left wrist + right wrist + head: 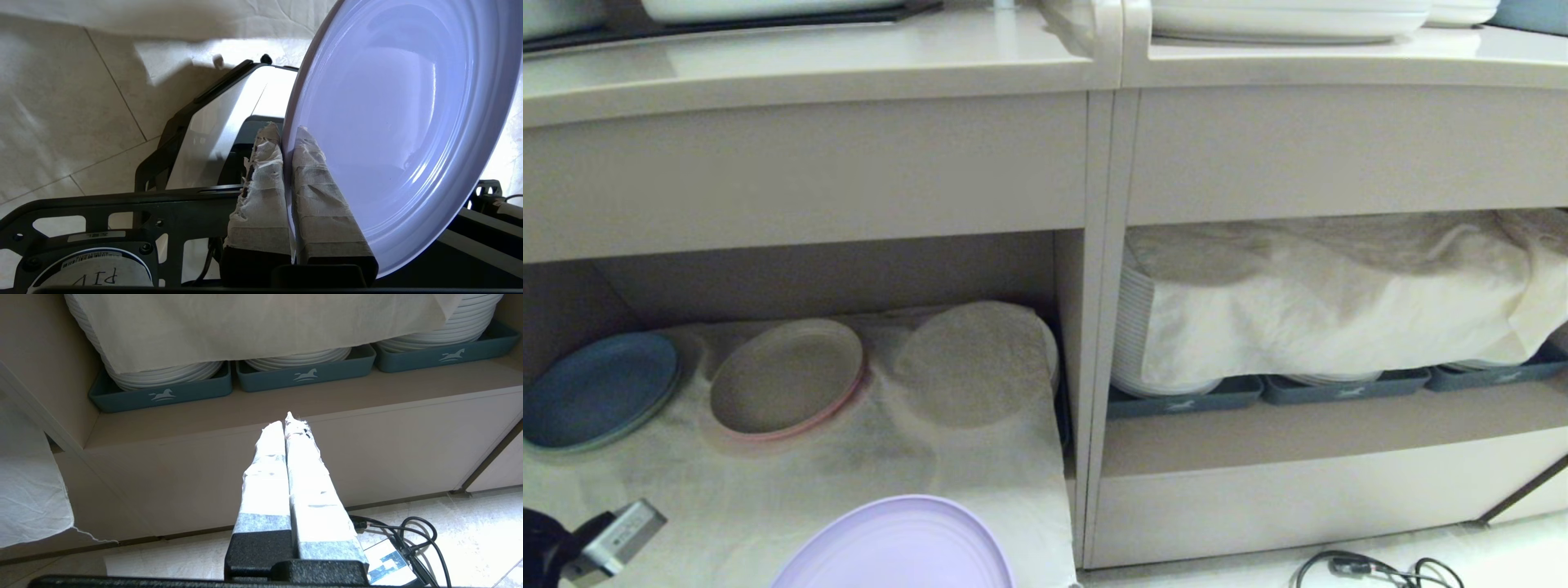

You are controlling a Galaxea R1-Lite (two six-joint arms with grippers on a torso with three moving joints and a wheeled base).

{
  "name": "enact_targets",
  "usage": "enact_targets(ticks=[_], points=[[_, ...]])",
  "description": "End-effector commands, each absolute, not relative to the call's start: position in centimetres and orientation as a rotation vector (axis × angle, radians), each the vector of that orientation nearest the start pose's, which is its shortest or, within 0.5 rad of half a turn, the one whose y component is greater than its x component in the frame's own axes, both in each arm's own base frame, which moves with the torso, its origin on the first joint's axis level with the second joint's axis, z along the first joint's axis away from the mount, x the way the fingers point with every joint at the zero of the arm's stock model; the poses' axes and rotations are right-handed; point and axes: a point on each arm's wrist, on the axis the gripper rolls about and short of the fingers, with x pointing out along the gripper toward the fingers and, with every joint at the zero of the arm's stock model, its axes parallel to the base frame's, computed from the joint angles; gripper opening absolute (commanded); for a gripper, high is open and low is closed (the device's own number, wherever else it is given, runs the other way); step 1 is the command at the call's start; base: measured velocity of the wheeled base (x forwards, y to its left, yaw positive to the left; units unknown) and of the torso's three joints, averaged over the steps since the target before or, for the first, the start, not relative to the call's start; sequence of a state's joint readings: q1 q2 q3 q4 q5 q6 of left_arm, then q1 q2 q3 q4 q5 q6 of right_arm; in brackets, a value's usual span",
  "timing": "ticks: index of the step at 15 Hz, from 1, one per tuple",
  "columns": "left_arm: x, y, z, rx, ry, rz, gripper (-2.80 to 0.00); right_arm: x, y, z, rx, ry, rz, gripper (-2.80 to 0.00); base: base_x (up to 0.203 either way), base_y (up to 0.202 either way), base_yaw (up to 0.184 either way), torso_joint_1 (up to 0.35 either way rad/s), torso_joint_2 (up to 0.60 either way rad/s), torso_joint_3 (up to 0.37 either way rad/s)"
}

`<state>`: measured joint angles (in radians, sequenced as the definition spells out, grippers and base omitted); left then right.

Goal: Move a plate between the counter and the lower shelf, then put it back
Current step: Put the plate

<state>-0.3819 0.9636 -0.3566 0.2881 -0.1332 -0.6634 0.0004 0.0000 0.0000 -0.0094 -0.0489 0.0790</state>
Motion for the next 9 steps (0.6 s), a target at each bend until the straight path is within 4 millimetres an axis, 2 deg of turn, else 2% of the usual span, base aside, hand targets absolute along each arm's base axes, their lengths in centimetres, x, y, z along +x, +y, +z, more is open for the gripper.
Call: enact_targets(ticks=[1, 9], points=[[7.23, -3.22, 12.96, -0.496, 1.012, -0.162, -2.8, -2.29, -0.11, 7.67, 0.08, -0.012, -0.048, -2.8, 0.0, 0.0, 0.0, 0.0, 0.0, 0.0], [7.22, -3.22, 12.88, -0.493, 1.014, -0.161, -2.8, -2.28, -0.11, 7.65, 0.08, -0.012, -0.048, -2.8, 0.0, 0.0, 0.0, 0.0, 0.0, 0.0]])
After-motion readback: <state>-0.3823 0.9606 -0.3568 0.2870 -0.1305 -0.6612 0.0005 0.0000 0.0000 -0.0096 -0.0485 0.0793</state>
